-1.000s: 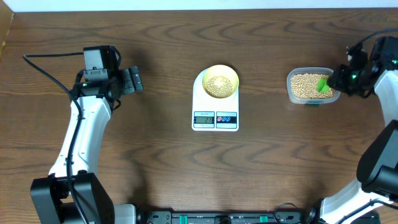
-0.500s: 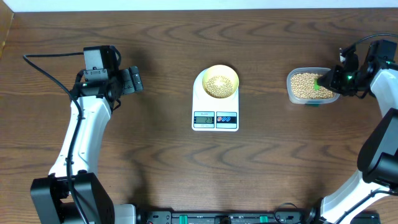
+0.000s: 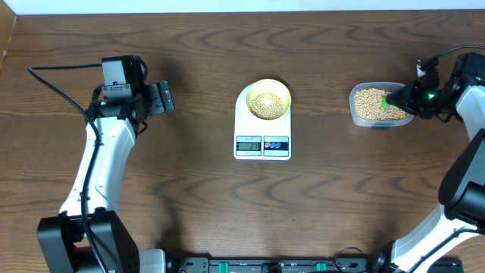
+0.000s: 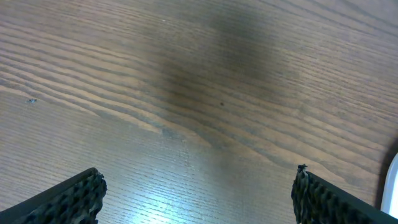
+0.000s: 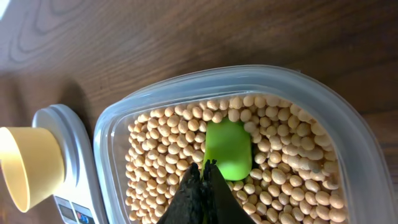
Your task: Scoop item into bowl and weigh 50g on scale
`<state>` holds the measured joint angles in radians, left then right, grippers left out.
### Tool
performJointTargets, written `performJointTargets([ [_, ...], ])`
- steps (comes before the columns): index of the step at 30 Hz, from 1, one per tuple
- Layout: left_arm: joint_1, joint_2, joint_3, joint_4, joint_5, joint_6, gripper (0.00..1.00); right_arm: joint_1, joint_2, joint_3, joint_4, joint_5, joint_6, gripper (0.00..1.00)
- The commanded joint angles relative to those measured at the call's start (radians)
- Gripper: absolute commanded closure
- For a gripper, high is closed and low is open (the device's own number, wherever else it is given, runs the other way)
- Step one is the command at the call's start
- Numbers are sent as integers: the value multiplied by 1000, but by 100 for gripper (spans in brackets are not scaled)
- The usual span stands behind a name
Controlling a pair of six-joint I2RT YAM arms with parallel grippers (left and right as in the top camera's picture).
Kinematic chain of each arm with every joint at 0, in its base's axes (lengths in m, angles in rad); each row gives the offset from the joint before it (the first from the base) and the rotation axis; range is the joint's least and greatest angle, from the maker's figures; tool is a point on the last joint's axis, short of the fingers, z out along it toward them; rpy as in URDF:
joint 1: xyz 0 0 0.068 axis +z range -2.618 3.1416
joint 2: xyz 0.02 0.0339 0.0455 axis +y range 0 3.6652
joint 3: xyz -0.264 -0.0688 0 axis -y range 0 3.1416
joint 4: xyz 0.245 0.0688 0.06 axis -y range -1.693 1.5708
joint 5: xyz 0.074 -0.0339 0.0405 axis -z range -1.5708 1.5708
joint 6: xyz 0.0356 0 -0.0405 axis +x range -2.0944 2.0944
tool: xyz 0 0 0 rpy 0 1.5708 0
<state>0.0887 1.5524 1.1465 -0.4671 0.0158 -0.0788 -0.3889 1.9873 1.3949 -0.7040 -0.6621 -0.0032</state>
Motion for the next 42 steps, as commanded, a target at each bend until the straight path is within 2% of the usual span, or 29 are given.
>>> performJointTargets([
  [1,0,14,1,-2,-17,-9,2,-24,53,-23,4,-84,2,99],
  [6,0,14,1,-2,-17,-9,2,-92,53,-23,13,-258,-13,99],
  [20,0,14,1,-2,-17,-9,2,-182,53,-23,13,-422,-21,99],
  [42,0,14,1,-2,-17,-9,2,-185,53,-23,5,-535,71,99],
])
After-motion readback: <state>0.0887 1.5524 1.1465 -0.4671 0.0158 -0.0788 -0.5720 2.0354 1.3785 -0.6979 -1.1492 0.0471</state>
